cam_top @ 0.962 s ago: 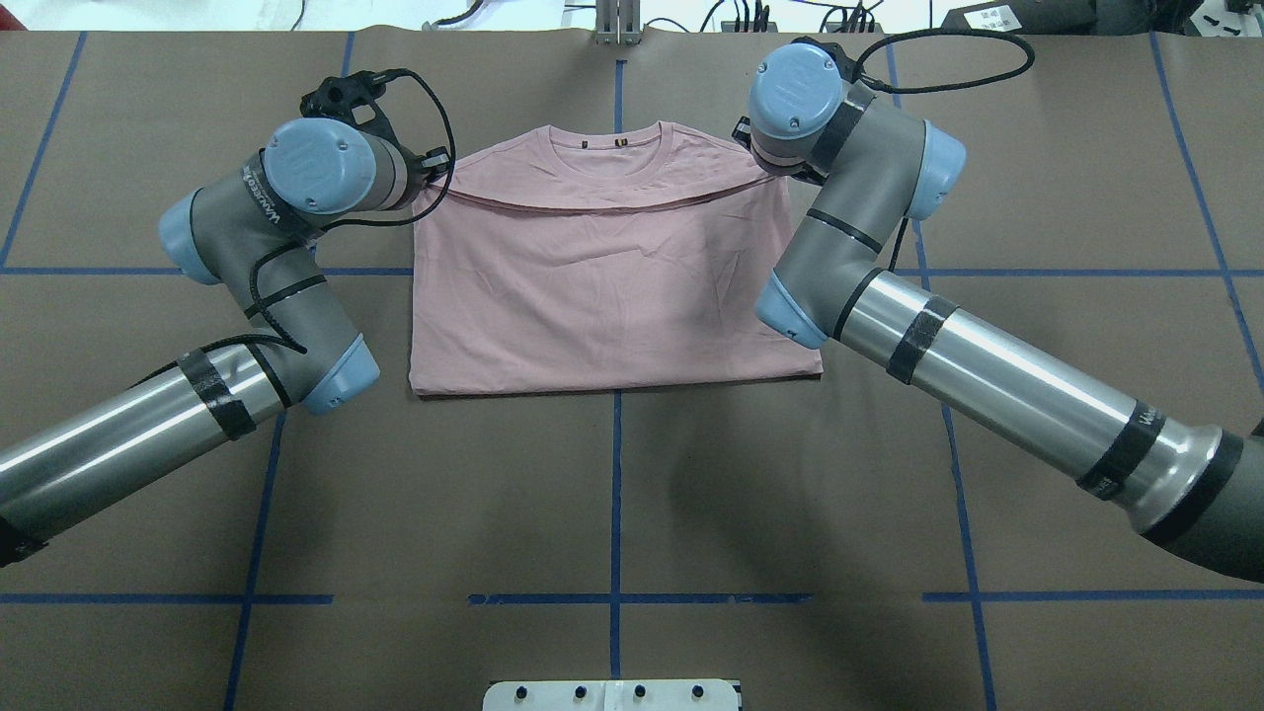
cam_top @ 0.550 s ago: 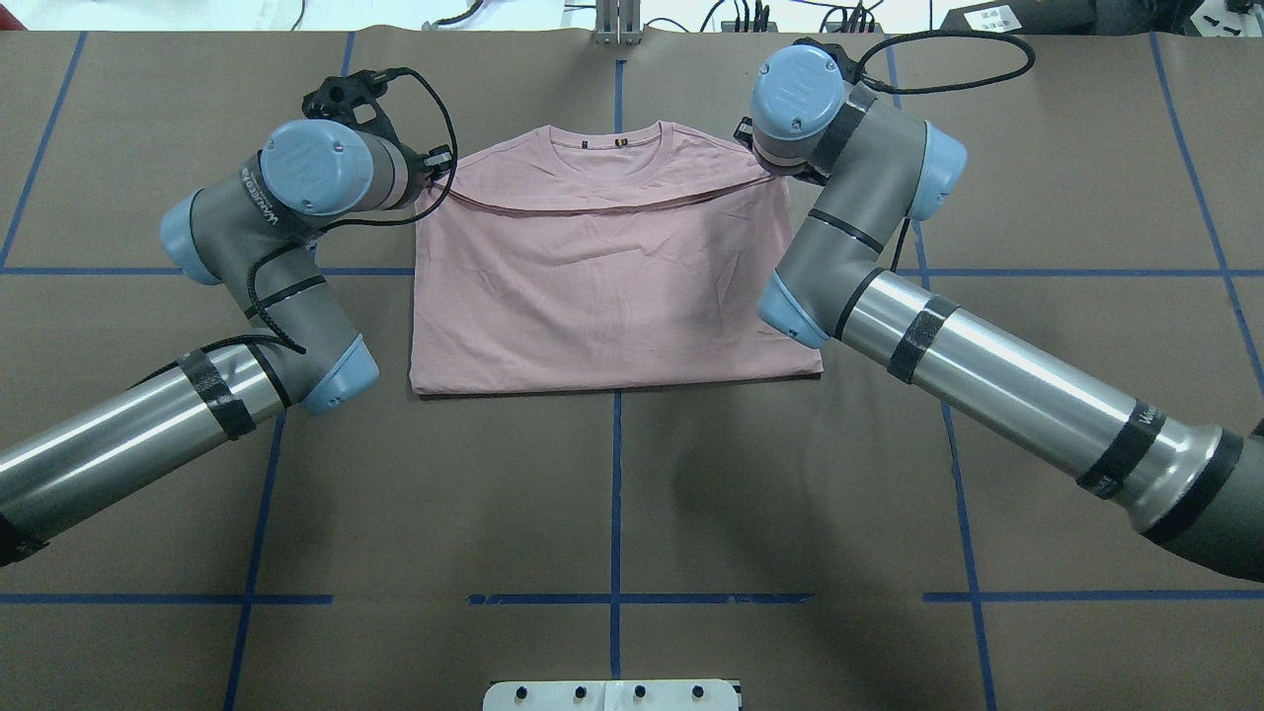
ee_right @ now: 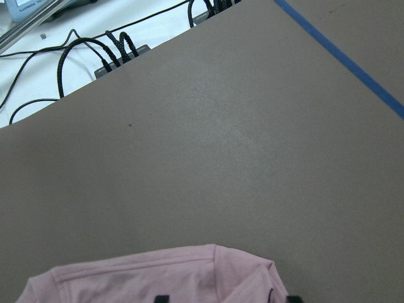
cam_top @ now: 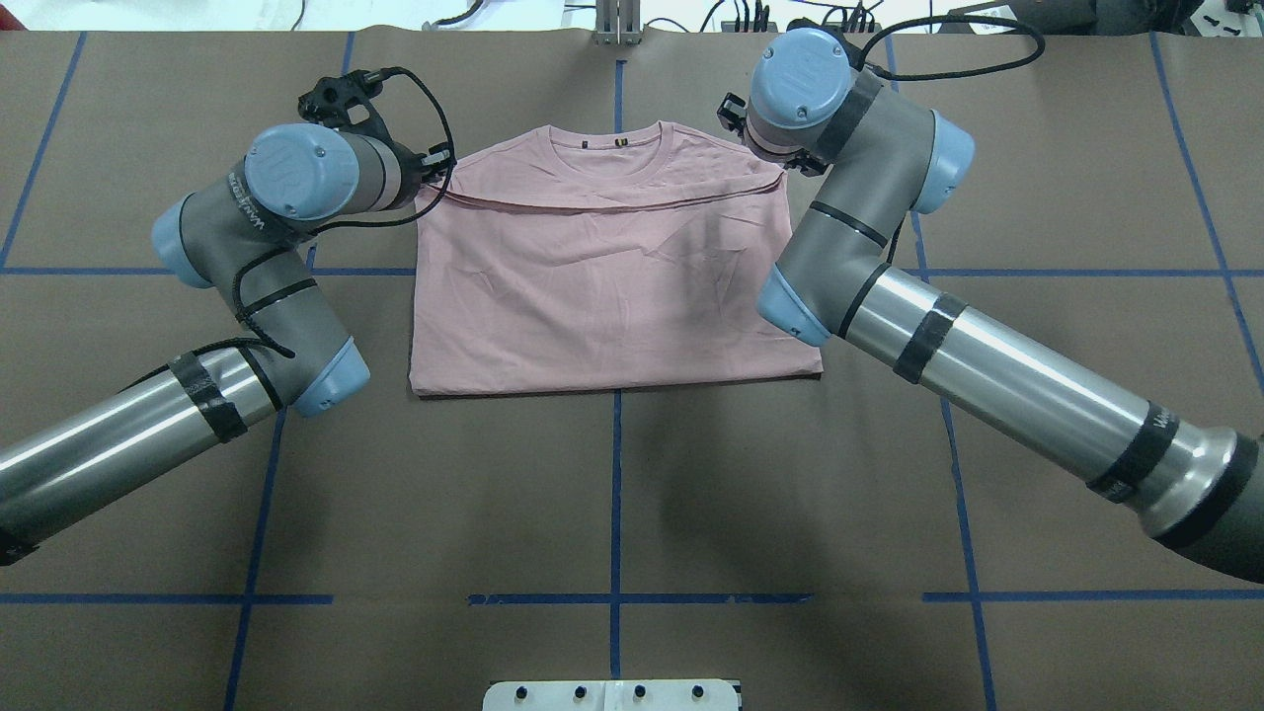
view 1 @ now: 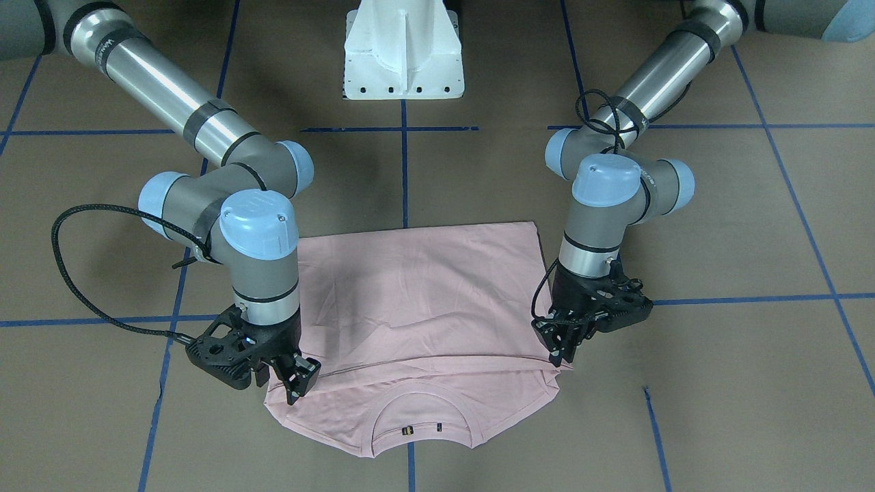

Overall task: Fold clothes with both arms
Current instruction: 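Release the hem at the collar and lower the right gripper to the folded edge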

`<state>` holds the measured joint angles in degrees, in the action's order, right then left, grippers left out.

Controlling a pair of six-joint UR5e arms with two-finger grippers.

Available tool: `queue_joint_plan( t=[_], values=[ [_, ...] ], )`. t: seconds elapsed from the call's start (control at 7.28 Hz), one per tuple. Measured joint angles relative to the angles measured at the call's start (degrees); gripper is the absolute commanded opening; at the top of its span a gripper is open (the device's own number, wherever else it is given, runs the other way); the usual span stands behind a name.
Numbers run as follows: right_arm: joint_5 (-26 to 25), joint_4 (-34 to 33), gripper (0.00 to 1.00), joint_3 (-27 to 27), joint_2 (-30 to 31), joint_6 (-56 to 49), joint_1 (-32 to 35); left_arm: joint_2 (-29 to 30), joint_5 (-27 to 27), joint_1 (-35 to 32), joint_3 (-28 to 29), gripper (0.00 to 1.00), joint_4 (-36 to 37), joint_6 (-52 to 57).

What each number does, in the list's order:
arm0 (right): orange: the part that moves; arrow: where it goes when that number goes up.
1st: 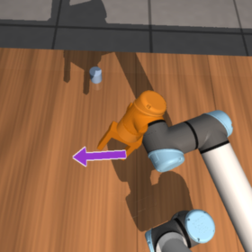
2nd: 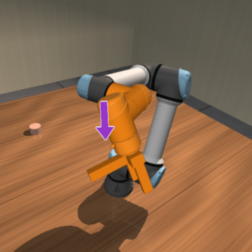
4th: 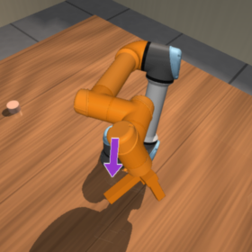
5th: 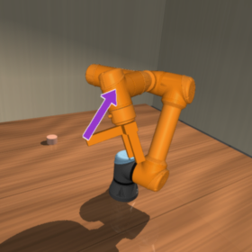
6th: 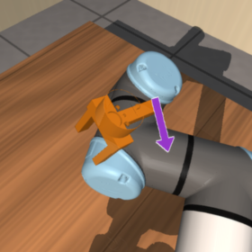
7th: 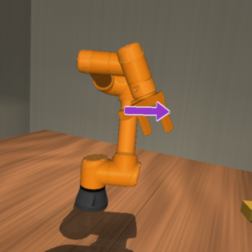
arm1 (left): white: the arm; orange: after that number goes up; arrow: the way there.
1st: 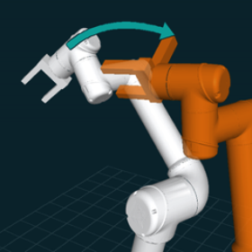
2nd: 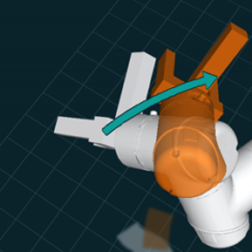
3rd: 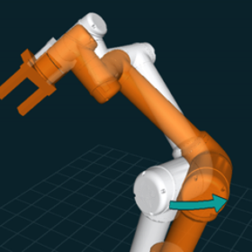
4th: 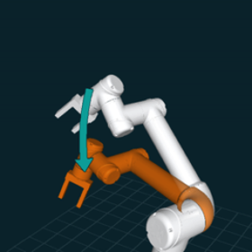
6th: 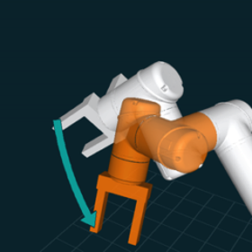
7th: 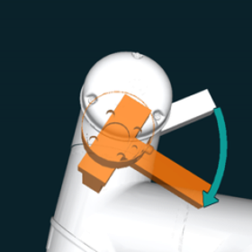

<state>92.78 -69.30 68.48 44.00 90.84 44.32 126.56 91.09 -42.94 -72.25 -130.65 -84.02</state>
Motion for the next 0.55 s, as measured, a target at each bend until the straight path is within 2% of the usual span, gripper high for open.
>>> queue_joint_plan(
  t=[0.41, 0.55],
  values=[
    [0.5, -0.3, 0.85, 23.7, 19.2, 6.6, -4.9, -2.9, 5.1, -0.2, -6.4, 0.34, -0.8, -0.5],
    [0.6, -0.1, 0.84, 27.5, 23.5, 10.9, -7.4, -3.1, 5.3, -0.1, -6.9, 0.35, -0.9, -0.5]
  ],
)
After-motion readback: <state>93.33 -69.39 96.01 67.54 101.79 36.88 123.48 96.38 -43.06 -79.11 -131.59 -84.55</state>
